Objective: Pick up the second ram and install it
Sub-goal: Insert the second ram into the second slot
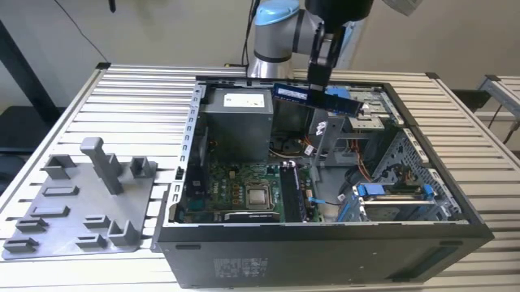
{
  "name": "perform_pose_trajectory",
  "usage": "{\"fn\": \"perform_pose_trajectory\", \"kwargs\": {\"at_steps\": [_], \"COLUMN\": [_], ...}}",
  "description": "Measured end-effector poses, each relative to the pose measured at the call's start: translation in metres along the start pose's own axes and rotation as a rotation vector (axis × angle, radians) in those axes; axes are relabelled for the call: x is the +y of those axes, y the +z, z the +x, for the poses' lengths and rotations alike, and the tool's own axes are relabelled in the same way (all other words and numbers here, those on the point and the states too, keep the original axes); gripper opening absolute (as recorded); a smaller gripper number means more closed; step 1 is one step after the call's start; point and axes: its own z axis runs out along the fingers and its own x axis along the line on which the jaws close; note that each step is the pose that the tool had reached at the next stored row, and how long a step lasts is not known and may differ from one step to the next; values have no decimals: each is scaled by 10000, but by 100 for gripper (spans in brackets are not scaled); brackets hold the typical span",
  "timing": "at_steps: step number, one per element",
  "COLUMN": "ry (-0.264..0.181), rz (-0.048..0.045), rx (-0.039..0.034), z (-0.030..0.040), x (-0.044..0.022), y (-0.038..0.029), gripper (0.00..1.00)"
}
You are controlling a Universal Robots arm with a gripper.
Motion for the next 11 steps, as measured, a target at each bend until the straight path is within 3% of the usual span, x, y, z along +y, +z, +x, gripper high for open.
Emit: {"fn": "perform_pose_trajectory", "kwargs": {"at_steps": [11], "ry": [1031], "rz": [-4], "rx": [11], "z": [0], "x": [0], "y": [4], "gripper": [14]}}
